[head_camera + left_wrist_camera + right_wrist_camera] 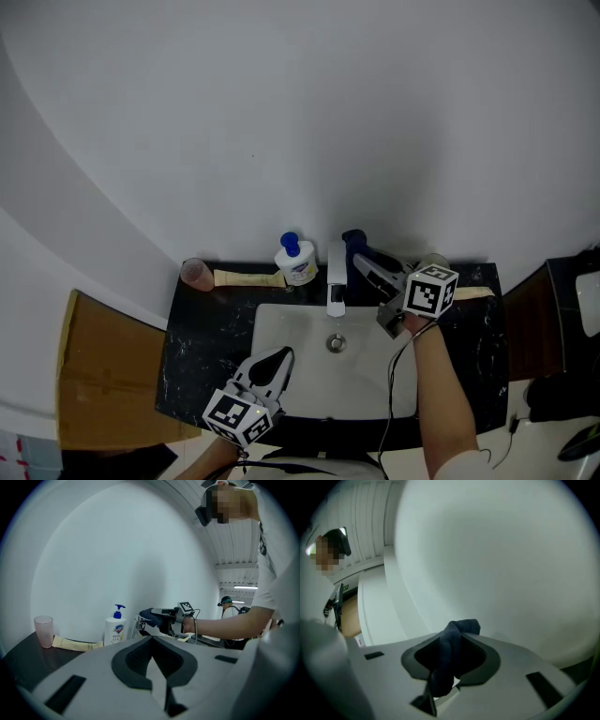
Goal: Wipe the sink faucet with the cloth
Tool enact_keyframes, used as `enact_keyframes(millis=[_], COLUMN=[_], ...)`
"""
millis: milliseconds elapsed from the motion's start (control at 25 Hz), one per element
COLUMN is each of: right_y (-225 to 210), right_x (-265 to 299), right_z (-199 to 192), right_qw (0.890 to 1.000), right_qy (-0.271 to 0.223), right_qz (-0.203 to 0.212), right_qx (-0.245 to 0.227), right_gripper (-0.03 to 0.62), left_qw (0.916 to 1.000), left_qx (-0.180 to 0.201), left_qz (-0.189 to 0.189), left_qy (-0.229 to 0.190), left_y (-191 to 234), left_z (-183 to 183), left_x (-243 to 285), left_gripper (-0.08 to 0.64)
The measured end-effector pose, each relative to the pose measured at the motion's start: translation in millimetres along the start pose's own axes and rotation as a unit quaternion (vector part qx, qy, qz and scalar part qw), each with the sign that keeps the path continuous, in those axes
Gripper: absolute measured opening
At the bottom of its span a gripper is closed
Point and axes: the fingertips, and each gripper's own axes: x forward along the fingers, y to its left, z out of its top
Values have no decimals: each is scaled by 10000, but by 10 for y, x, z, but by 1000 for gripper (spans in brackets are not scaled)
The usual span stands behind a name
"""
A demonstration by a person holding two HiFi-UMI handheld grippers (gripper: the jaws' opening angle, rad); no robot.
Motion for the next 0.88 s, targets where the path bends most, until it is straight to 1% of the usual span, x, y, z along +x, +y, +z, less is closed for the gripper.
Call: enact_keyframes(millis=[40,120,200,280,360,440,480,520,560,600,680,760,800,880], right_y=[7,-78,-225,-408,-580,-690,-721,-735,-730,-704,-592,-405,-283,-35], right_x=[10,28,35,25,11,1,-7,-12,-13,-8,-7,-23,-30,-34], right_z=[7,-104,-307,-555,-859,-1137,-1231,-1282,-1286,-1245,-1028,-683,-494,-166], right_qw=[10000,9996,9977,9919,9792,9613,9531,9479,9477,9525,9707,9881,9940,9993], right_qy=[8,195,515,988,1657,2327,2568,2694,2687,2546,1956,1198,836,275], right_qz=[2,-167,-431,-795,-1153,-1424,-1527,-1593,-1605,-1556,-1319,-929,-678,-202], right_qx=[-31,-68,-48,-86,-212,-380,-493,-589,-632,-611,-449,-271,-198,-123], right_gripper=[103,103,103,103,103,103,103,103,103,103,103,103,103,103], left_qw=[10000,10000,10000,10000,10000,10000,10000,10000,10000,10000,10000,10000,10000,9999], left_qx=[-6,-18,-17,-12,-14,-14,-13,-11,-8,-8,-13,-15,-18,-24], left_qz=[-4,-42,-46,-37,-27,-20,-16,-12,-9,-5,-9,-26,-34,-49], left_qy=[-8,-61,-74,-68,-61,-60,-63,-67,-72,-77,-87,-87,-85,-87], left_y=[-8,-6,5,2,-8,-8,-4,0,5,8,12,5,0,-15], left_z=[5,-33,-51,-58,-69,-73,-69,-64,-59,-56,-52,-54,-57,-67], left_x=[3,3,-6,-18,-28,-32,-35,-37,-40,-43,-50,-51,-50,-47], left_gripper=[2,2,2,2,2,2,2,2,2,2,2,2,2,2])
